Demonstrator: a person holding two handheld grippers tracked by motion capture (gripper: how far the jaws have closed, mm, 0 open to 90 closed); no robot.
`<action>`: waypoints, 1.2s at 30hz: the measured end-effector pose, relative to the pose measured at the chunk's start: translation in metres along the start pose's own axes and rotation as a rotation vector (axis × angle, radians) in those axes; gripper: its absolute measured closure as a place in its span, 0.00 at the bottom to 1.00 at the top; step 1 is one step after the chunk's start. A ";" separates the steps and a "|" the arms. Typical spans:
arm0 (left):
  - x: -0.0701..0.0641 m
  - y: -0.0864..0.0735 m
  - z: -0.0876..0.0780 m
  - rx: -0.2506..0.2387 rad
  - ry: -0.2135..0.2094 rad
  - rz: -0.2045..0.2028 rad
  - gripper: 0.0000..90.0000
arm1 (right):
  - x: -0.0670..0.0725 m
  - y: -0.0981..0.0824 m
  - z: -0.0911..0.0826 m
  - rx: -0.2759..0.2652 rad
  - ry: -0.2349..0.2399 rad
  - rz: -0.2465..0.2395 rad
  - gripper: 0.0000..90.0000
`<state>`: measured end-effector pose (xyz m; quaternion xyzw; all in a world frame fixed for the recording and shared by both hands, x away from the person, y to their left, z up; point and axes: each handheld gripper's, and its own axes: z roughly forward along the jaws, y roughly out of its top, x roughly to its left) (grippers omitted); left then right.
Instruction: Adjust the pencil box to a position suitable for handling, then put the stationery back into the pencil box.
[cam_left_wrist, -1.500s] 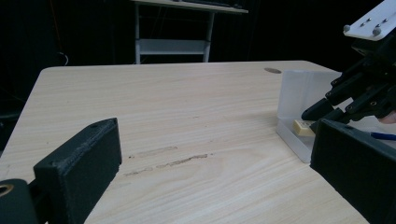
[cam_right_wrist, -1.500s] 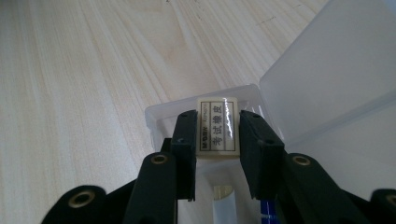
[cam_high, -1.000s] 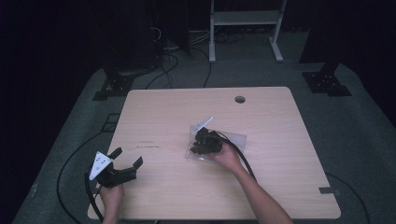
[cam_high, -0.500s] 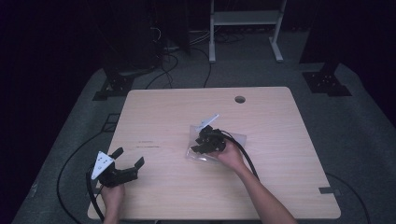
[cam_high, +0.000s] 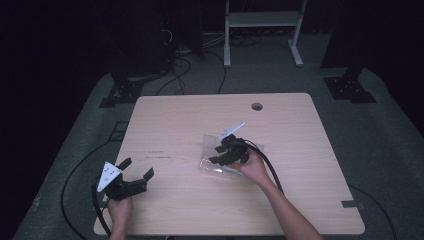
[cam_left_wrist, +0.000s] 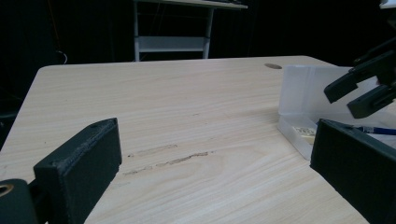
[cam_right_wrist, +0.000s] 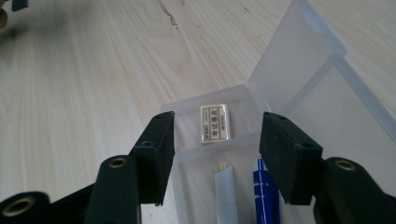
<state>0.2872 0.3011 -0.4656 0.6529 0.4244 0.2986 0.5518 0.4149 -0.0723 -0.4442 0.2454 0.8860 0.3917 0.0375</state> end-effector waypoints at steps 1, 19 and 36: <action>0.001 0.000 0.000 0.000 -0.002 0.000 0.01 | 0.001 -0.001 -0.002 -0.002 -0.001 -0.003 0.47; 0.001 -0.001 0.001 0.004 0.004 -0.001 0.01 | -0.002 -0.016 -0.034 -0.026 -0.008 -0.001 0.41; -0.001 0.001 0.001 0.007 -0.001 0.000 0.01 | -0.006 -0.046 -0.052 -0.038 -0.013 0.036 0.38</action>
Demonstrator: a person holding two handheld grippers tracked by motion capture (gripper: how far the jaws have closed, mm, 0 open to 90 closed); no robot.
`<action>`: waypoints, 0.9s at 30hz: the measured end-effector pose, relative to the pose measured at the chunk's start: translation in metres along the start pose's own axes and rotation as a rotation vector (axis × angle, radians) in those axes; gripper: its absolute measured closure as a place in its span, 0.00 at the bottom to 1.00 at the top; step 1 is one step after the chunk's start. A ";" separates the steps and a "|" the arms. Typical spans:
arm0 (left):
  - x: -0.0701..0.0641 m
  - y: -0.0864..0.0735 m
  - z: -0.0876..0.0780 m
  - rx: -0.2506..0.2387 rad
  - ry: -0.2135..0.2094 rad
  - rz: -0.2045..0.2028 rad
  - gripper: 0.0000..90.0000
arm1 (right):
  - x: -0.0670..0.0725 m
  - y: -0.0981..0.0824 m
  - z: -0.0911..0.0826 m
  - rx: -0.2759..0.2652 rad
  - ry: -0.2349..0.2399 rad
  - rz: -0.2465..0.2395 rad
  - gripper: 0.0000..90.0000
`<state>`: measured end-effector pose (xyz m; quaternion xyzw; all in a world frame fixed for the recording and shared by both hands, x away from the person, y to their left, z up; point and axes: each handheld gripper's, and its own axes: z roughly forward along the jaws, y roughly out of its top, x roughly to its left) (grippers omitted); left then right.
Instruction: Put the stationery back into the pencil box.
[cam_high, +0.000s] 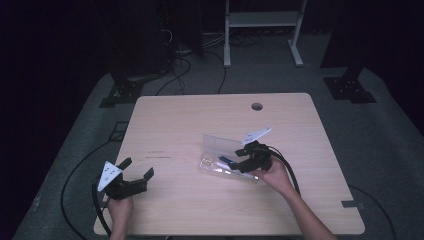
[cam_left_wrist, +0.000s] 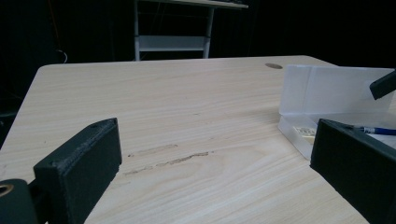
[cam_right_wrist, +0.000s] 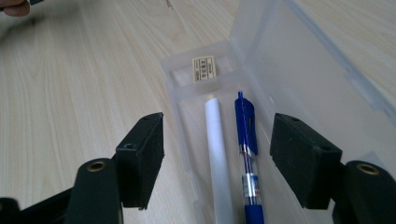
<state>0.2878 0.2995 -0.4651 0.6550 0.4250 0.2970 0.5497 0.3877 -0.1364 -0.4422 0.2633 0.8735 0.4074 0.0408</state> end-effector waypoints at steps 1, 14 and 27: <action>-0.001 0.000 0.000 -0.002 -0.002 0.000 0.01 | 0.000 -0.001 -0.001 0.003 -0.001 0.004 0.38; -0.001 -0.001 -0.002 0.002 0.003 0.003 0.01 | -0.005 -0.025 -0.016 -0.004 -0.015 0.043 0.36; -0.002 -0.001 -0.001 0.009 0.000 0.006 0.01 | -0.008 -0.042 -0.031 -0.025 -0.019 0.060 0.35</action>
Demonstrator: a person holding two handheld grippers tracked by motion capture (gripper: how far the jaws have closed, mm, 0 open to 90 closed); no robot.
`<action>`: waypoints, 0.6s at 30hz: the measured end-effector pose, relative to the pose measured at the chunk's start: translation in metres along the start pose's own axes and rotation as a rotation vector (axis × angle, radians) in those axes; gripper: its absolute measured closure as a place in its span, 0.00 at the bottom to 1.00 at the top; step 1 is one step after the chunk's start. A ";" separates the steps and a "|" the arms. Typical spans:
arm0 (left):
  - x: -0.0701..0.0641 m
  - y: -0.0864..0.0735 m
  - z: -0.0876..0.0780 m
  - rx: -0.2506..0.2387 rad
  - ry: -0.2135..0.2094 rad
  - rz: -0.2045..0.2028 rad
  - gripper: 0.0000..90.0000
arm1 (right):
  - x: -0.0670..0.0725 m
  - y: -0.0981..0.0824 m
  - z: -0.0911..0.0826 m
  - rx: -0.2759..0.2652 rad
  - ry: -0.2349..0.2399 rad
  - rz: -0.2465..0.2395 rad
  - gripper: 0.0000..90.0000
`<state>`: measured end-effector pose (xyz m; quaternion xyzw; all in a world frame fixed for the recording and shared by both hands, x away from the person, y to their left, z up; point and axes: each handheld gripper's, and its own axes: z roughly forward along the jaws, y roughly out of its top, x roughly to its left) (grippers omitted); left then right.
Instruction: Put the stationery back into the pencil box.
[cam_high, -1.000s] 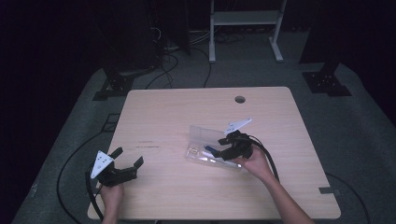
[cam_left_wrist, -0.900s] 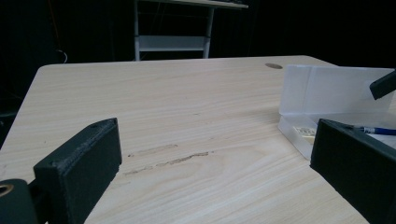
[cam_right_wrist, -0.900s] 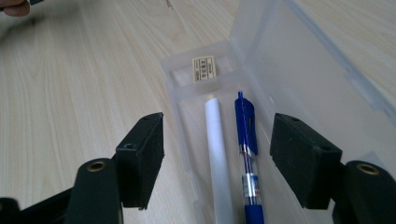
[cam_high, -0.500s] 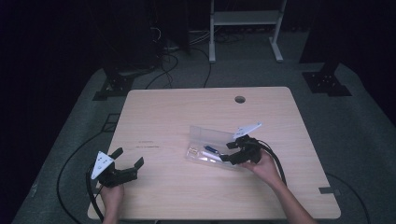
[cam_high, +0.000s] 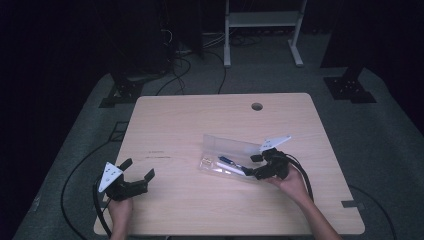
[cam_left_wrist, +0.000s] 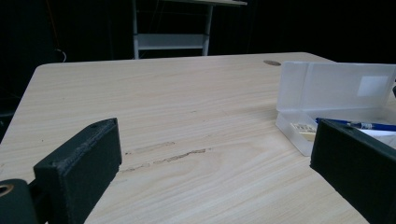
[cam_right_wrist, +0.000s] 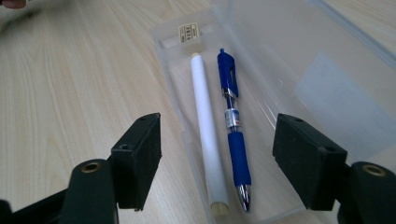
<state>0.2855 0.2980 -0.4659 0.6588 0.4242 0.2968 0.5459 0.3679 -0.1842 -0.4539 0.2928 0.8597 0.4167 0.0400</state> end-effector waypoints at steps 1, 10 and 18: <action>0.000 0.000 0.000 0.001 0.001 0.000 0.01 | -0.001 -0.001 -0.001 0.003 0.001 -0.001 0.34; 0.000 0.000 -0.001 -0.001 0.003 0.001 0.01 | -0.003 -0.011 -0.010 -0.009 -0.005 0.009 0.34; 0.000 0.000 -0.001 0.001 0.005 -0.001 0.01 | -0.005 -0.022 -0.015 -0.011 -0.007 0.026 0.33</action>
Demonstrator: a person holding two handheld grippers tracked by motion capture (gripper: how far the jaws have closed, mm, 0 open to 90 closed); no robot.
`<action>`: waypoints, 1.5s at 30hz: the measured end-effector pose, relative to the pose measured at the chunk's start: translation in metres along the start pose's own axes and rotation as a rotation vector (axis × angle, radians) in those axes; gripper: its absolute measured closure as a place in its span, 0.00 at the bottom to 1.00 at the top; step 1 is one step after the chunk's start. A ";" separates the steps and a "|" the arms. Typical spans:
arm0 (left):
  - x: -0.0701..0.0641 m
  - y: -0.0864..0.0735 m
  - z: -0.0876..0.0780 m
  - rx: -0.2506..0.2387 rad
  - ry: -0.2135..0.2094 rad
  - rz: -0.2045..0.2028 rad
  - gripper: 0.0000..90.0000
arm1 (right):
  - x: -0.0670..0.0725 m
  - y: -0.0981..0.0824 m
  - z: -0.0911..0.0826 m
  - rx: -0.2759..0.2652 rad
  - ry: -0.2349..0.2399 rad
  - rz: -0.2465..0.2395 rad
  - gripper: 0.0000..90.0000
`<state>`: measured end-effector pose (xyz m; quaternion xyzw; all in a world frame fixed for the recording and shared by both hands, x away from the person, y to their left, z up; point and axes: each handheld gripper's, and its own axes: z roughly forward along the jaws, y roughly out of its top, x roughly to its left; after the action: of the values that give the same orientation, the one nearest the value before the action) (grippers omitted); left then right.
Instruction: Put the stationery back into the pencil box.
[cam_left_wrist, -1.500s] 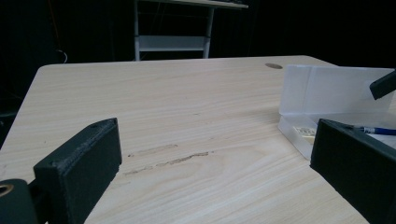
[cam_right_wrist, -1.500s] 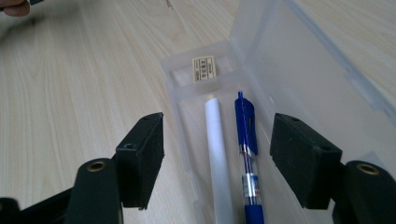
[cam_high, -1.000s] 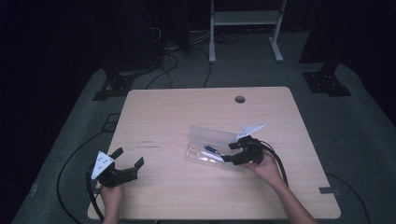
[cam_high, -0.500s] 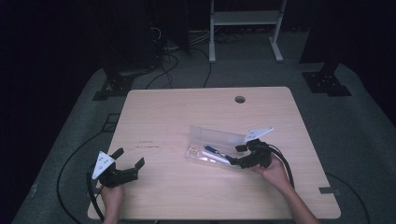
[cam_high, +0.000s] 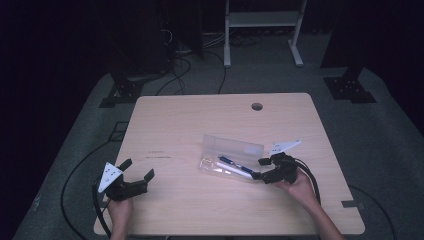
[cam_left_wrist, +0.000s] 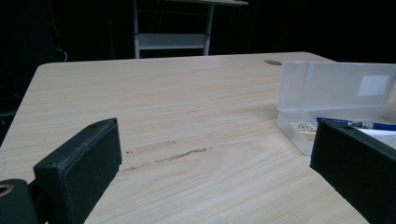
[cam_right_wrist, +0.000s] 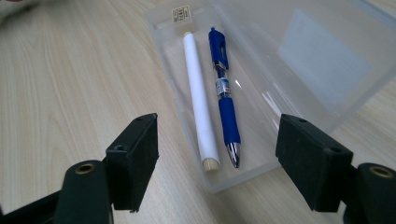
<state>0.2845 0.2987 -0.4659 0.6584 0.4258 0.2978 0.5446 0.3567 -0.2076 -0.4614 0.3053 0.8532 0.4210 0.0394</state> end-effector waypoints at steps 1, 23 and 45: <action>0.000 0.000 0.000 -0.001 -0.001 0.001 0.01 | 0.000 -0.002 -0.002 -0.003 -0.001 0.001 0.33; -0.001 0.000 0.000 -0.001 -0.005 0.000 0.01 | -0.002 -0.036 -0.037 -0.046 -0.041 0.045 0.31; -0.002 0.000 0.001 0.005 -0.005 0.003 0.01 | -0.008 -0.063 -0.054 -0.050 -0.069 0.078 0.31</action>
<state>0.2840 0.2965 -0.4662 0.6610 0.4243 0.2958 0.5436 0.3150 -0.2781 -0.4748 0.3517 0.8280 0.4325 0.0602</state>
